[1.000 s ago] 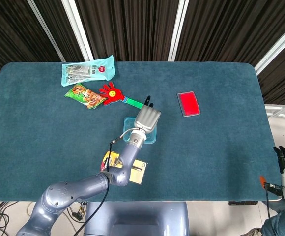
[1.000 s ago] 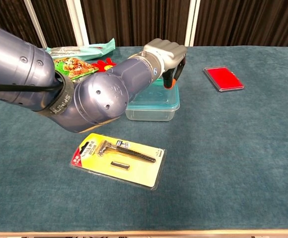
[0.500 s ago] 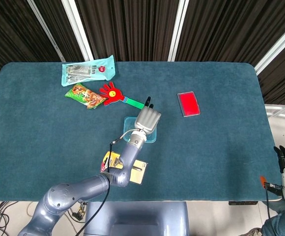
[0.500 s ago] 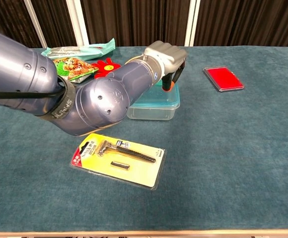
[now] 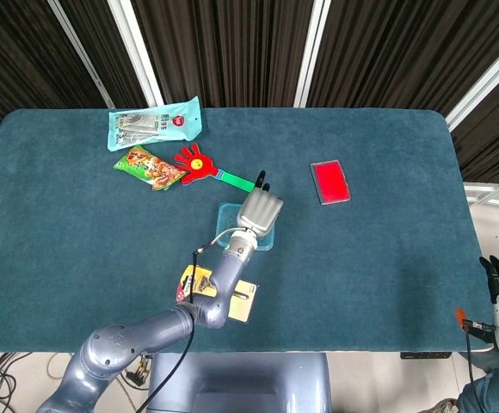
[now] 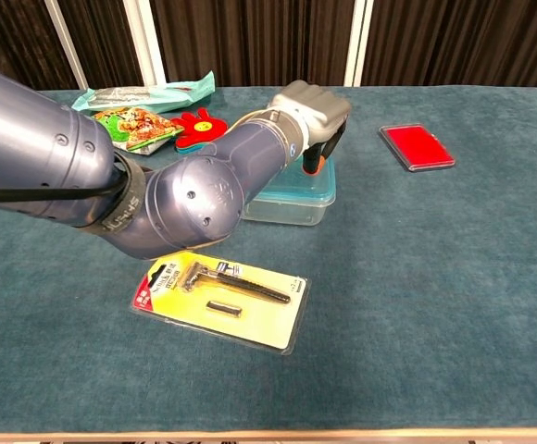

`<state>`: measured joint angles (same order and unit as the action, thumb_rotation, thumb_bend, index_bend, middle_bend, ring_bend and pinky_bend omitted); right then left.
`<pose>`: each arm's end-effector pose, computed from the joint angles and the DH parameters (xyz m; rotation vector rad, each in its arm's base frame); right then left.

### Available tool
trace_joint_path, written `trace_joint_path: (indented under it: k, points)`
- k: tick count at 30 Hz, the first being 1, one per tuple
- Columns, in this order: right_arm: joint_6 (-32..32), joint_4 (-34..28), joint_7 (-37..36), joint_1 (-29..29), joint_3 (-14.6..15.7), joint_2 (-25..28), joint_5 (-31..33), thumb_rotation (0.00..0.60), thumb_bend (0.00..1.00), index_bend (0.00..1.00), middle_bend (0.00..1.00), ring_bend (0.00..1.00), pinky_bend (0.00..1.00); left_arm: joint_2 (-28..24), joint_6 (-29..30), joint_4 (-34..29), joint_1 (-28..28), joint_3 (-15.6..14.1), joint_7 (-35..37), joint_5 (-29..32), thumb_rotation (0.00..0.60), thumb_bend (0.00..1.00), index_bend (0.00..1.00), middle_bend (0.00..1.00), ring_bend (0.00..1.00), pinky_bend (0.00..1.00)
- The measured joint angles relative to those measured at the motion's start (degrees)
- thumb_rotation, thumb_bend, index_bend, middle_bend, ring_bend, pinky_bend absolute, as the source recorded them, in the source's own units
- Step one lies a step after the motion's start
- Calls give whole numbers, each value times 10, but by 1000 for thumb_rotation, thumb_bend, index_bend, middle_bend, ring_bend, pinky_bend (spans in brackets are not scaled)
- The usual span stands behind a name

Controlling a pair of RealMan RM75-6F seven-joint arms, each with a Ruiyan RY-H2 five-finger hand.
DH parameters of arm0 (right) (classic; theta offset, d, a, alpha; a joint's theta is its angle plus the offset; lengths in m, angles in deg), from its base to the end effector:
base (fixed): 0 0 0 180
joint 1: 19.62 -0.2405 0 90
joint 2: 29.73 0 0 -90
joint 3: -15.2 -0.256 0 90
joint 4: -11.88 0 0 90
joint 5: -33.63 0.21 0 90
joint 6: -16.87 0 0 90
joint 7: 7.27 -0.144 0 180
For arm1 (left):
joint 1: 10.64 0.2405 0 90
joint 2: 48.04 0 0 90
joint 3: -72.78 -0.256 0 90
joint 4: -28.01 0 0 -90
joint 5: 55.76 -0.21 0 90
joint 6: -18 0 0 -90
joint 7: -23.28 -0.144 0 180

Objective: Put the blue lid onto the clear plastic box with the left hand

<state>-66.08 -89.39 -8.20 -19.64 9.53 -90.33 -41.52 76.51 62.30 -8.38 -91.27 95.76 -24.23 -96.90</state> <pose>-0.3214 -0.1603 0.1741 1.1400 -1.1037 0.8458 0.0422 0.4174 -0.1464 -1.9458 -0.4978 -0.7315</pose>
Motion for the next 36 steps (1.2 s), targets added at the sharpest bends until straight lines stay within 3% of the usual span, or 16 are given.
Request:
trace_joint_path:
  k: [36]
  points:
    - [2, -11, 7, -7, -7, 6, 2, 600, 336, 0, 14, 0, 0, 34, -23, 56, 20, 2, -3, -38, 600, 516, 666, 505, 226, 41]
